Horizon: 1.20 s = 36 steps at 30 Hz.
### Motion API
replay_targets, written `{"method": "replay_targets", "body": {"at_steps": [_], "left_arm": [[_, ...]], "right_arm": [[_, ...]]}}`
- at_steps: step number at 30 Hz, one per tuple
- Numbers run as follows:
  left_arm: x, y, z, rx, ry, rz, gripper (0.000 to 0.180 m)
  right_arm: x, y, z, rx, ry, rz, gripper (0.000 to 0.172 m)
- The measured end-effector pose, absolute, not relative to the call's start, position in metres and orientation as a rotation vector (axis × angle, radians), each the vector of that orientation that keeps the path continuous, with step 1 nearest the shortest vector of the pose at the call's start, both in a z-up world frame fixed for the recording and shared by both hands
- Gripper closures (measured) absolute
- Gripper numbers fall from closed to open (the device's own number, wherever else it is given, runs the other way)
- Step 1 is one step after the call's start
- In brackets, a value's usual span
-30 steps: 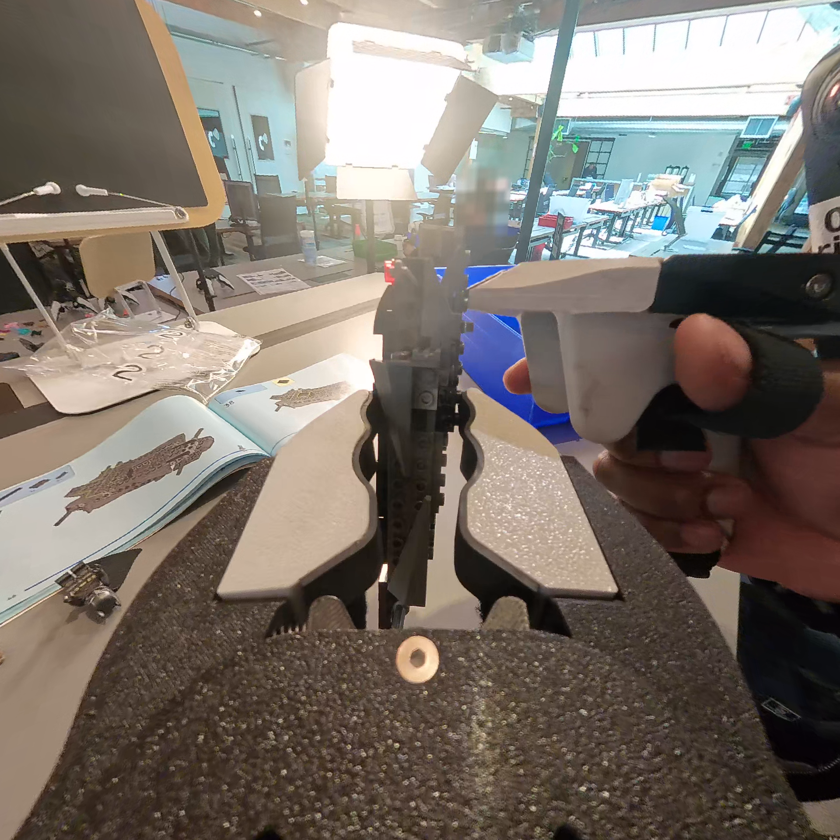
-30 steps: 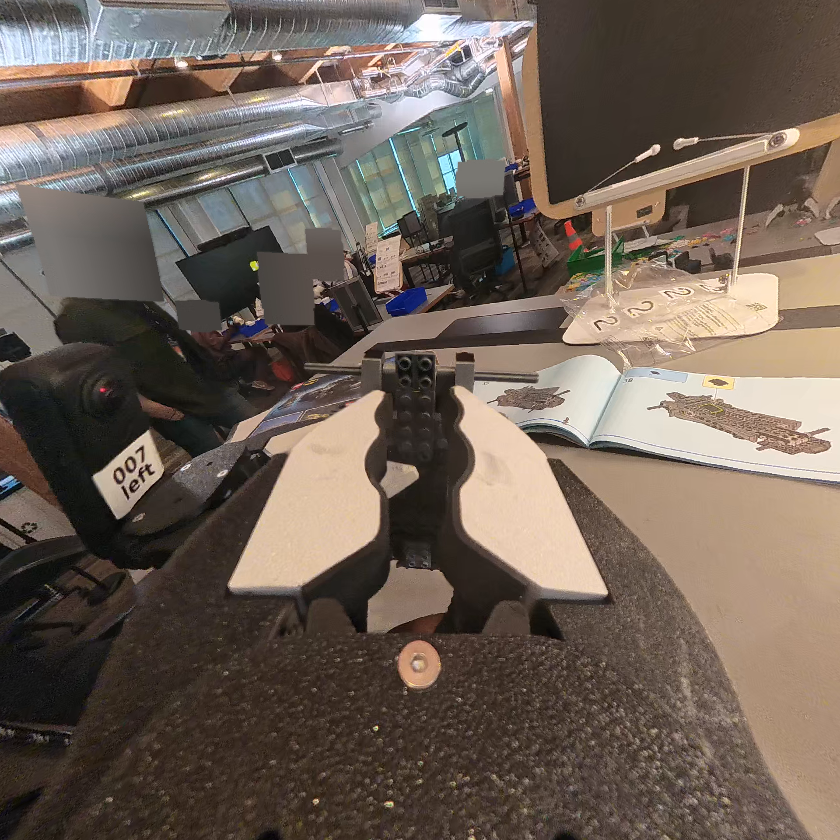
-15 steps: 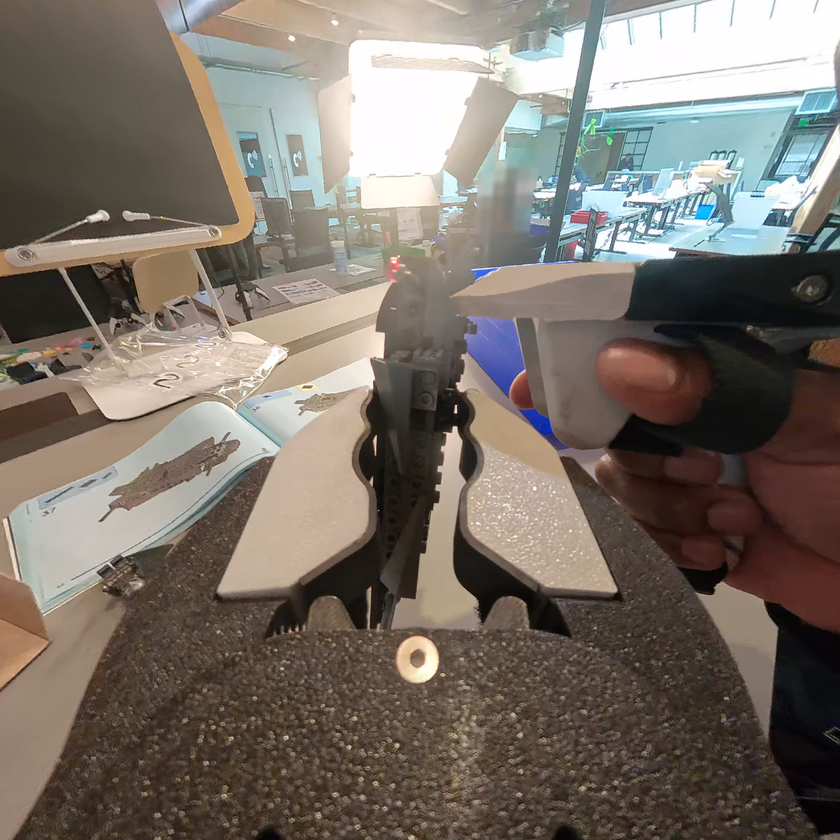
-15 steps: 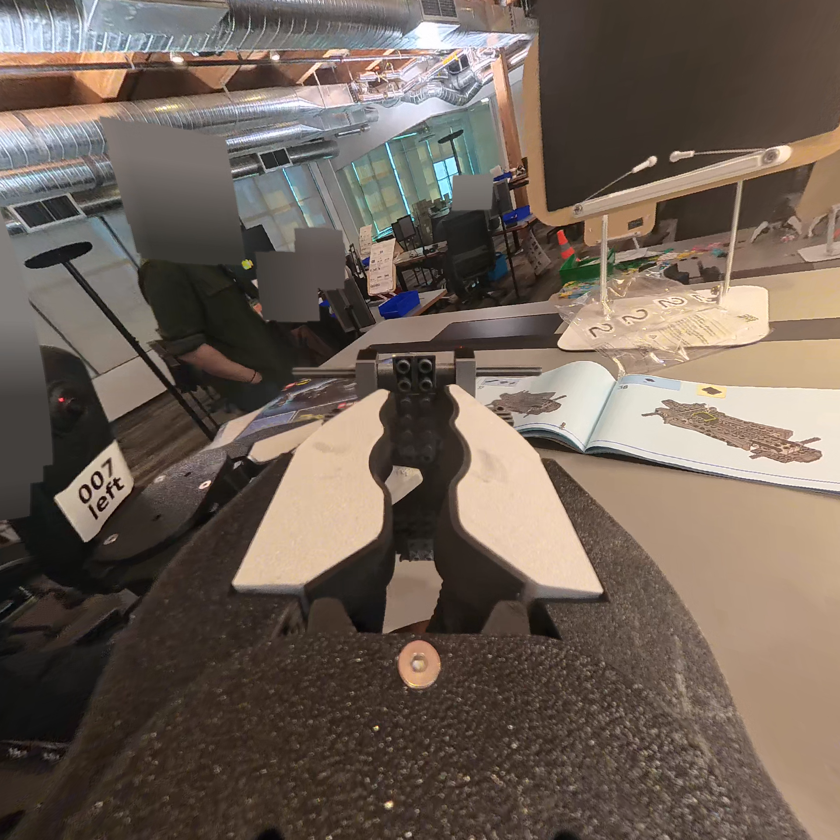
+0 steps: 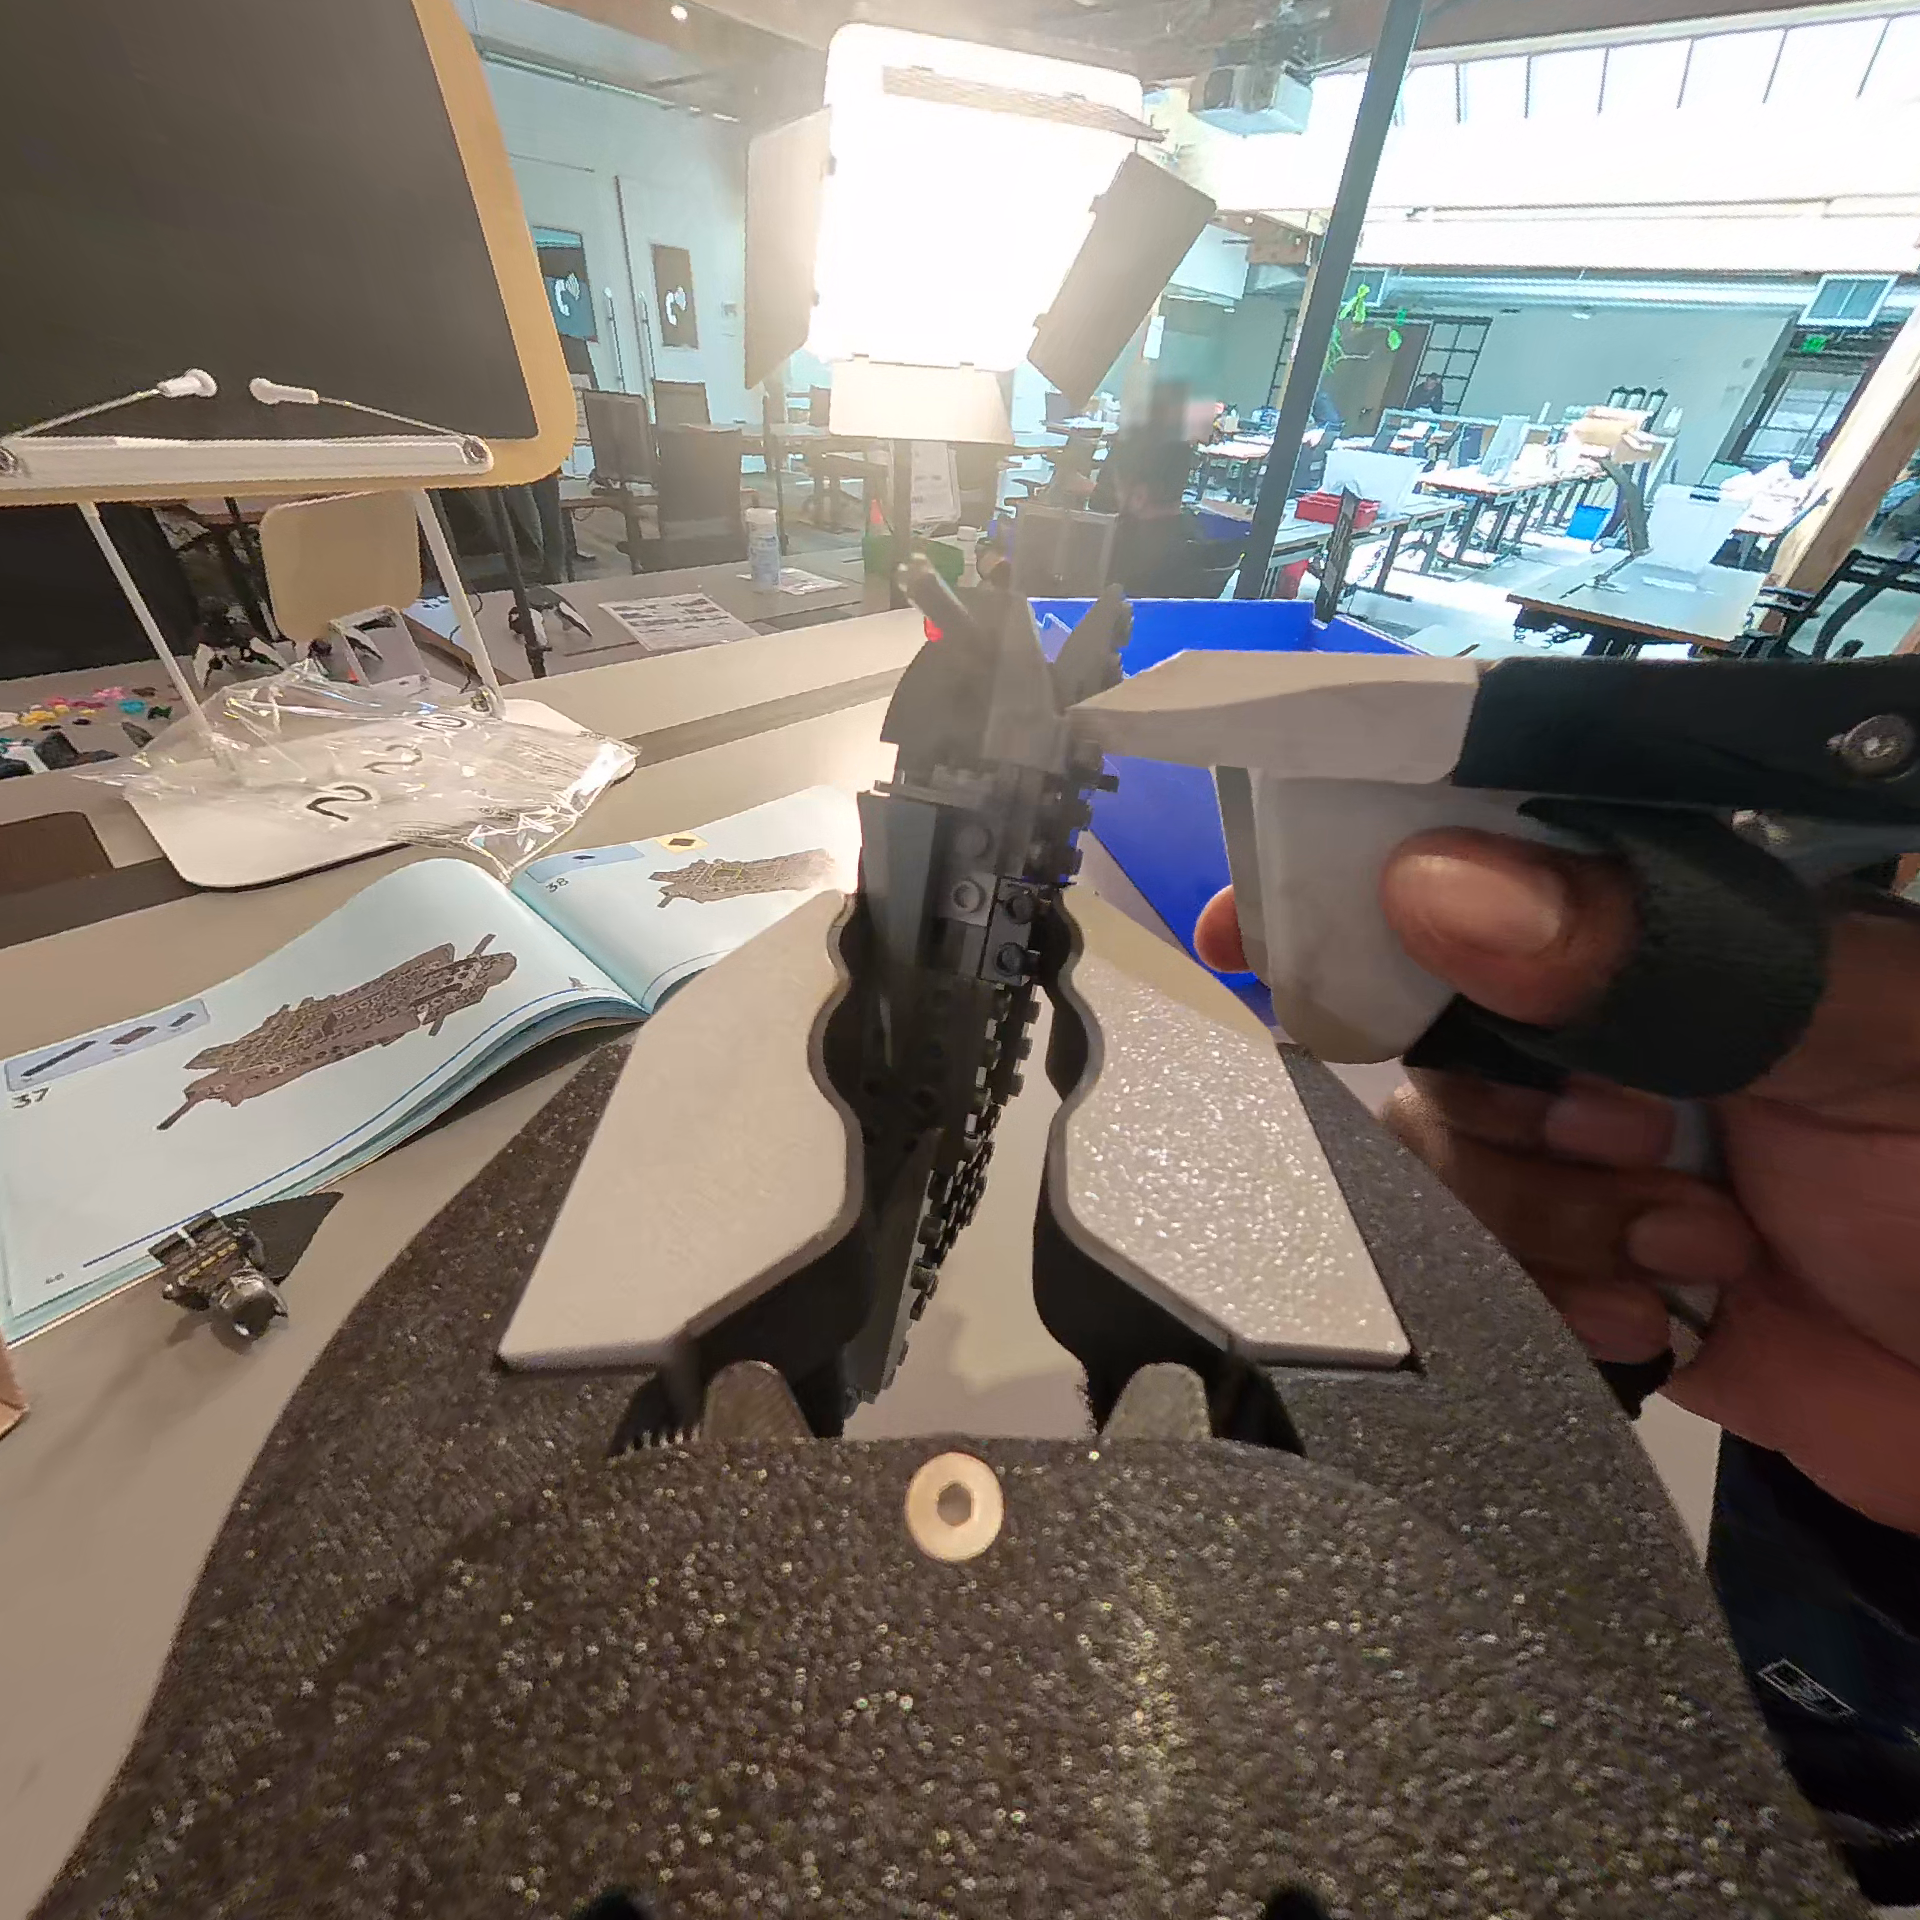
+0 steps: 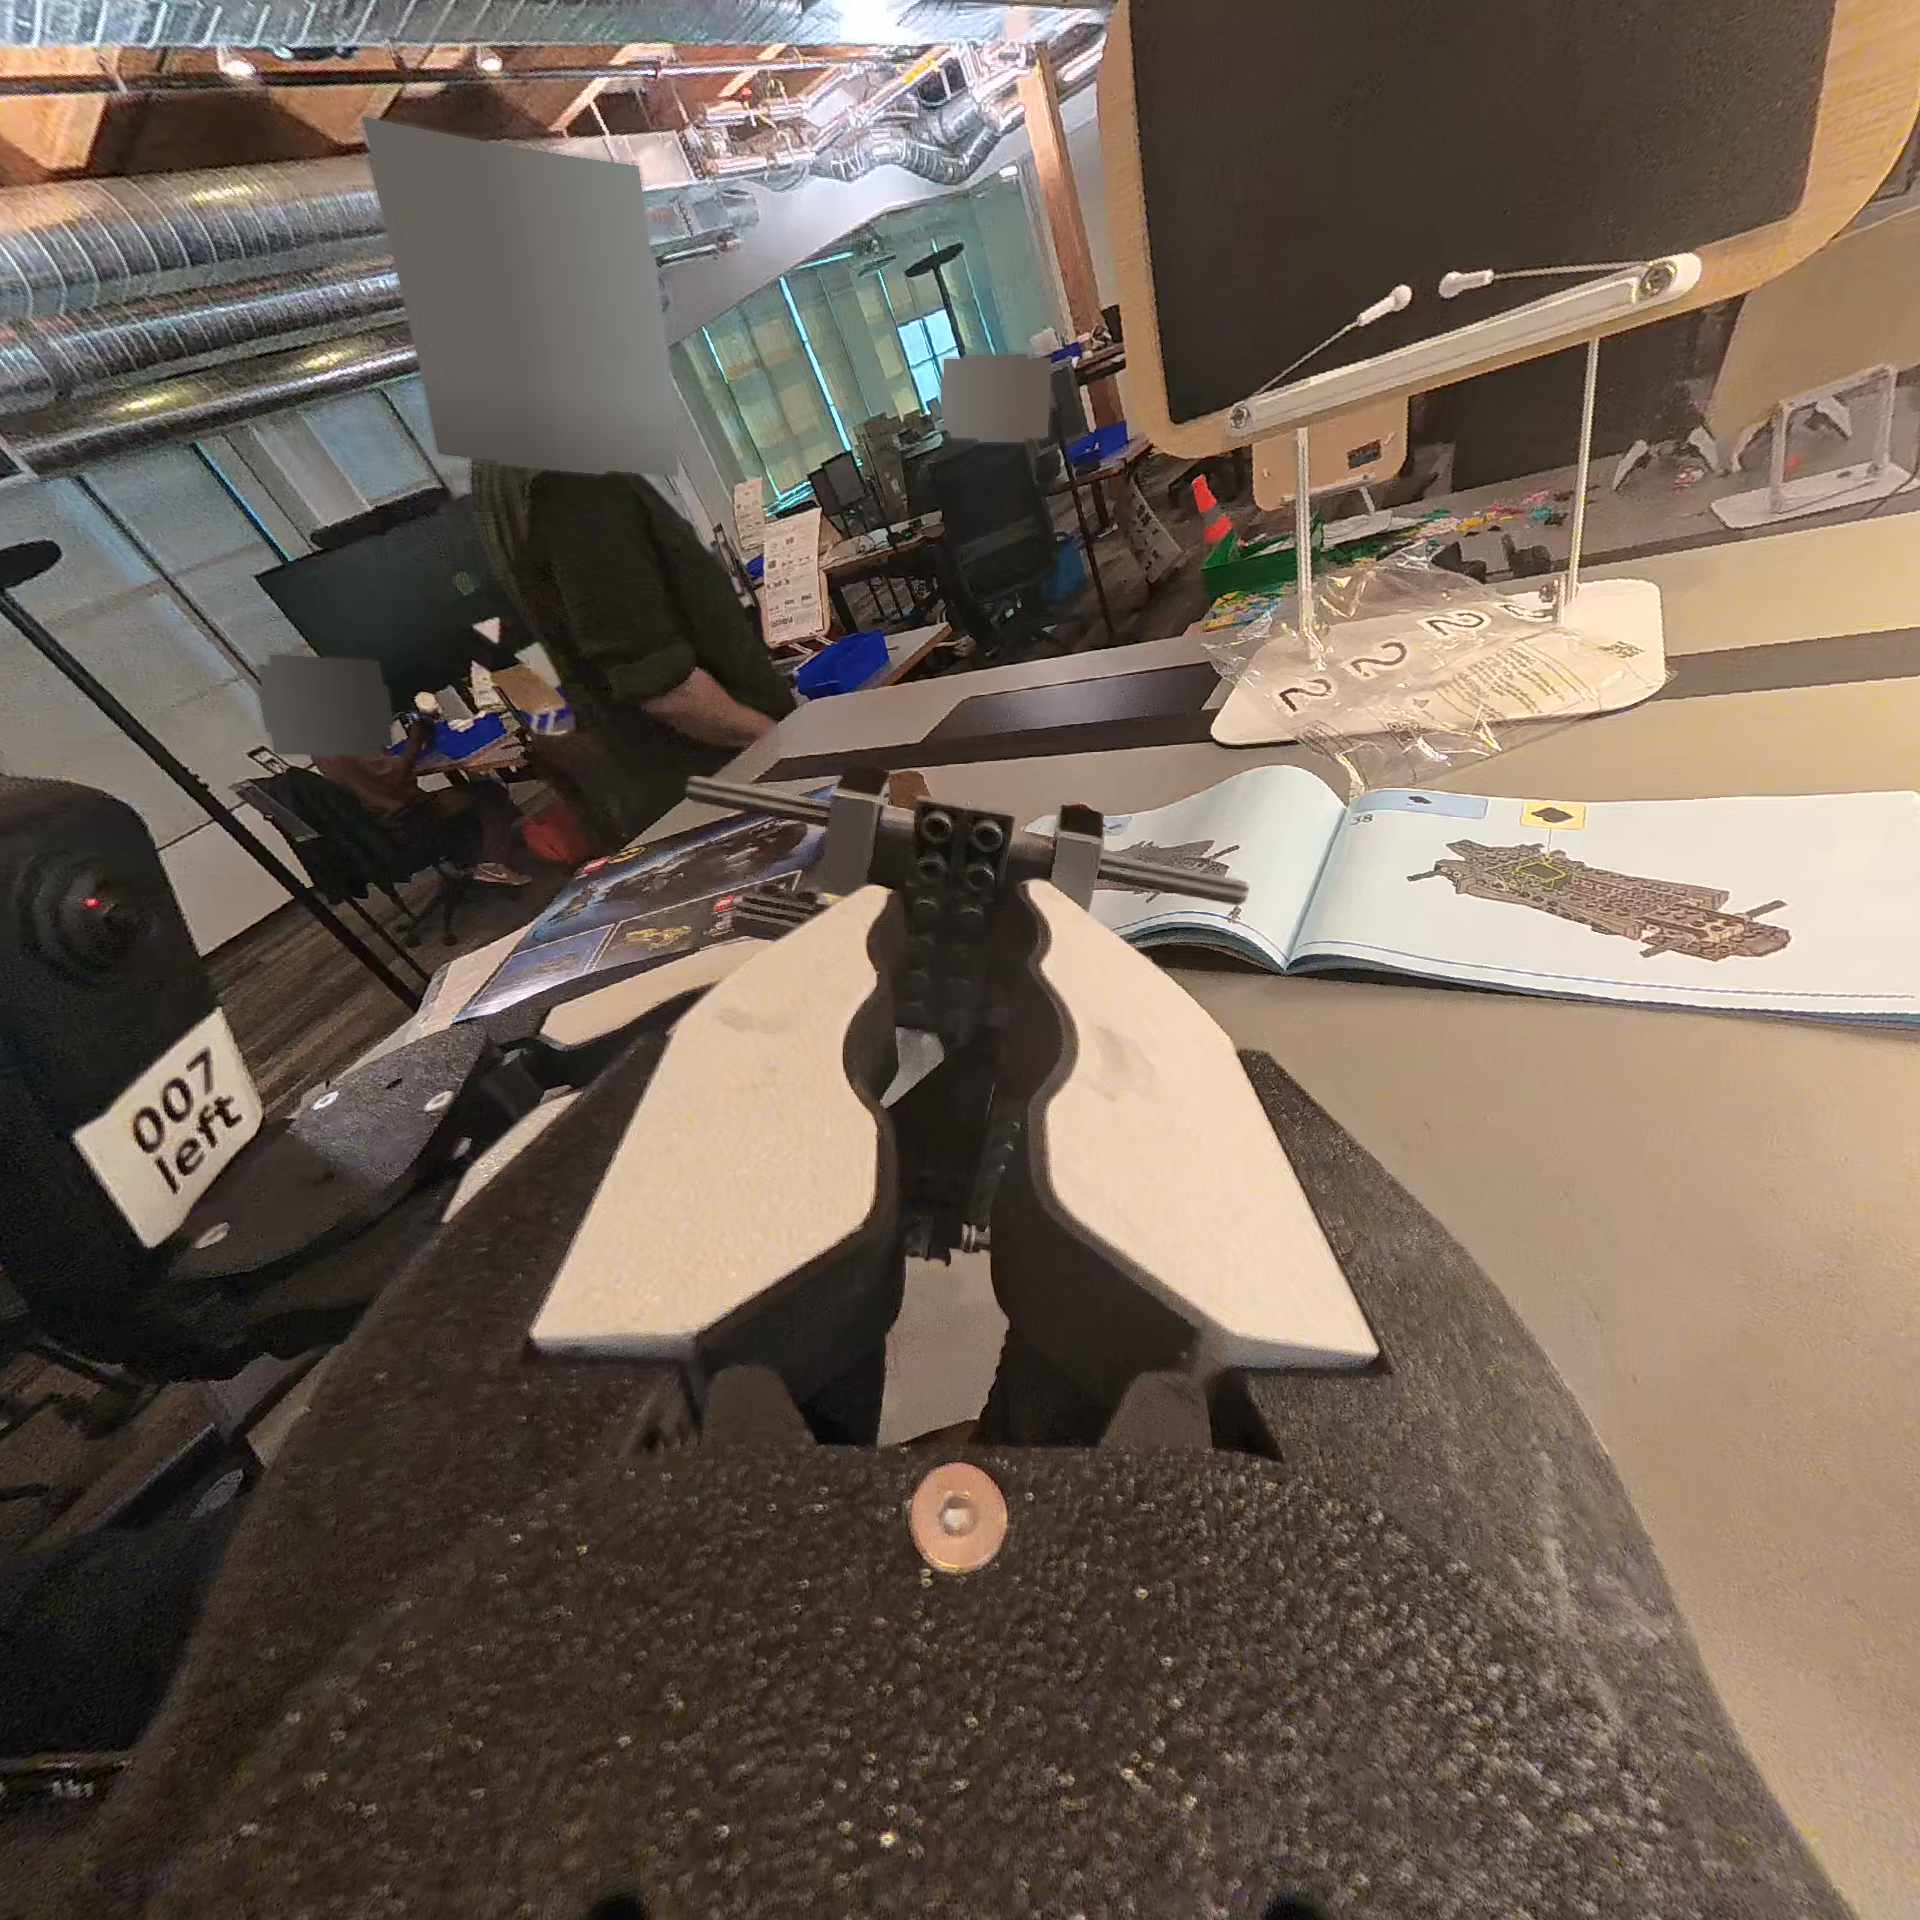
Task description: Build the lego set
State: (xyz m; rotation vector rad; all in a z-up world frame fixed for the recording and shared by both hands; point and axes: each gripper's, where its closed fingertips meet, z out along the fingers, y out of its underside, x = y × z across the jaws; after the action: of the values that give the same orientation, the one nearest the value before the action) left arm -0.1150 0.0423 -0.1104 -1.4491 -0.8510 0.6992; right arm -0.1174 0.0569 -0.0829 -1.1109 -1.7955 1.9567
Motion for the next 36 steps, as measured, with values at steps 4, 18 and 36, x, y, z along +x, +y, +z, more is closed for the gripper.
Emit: {"method": "replay_targets", "body": {"at_steps": [4,18,36], "left_arm": [[-0.116,0.042,-0.113,-1.457,-0.853,0.706,0.148],[-0.117,0.043,-0.122,-1.467,-0.881,0.663,0.148],[-0.117,0.049,-0.133,-1.484,-0.903,0.571,0.147]], "right_arm": [[-0.117,0.058,-0.085,-1.136,-1.789,1.924,0.155],[-0.117,0.059,-0.095,-1.201,-1.782,1.799,0.155],[-0.117,0.064,-0.107,-1.245,-1.799,1.717,0.155]]}}
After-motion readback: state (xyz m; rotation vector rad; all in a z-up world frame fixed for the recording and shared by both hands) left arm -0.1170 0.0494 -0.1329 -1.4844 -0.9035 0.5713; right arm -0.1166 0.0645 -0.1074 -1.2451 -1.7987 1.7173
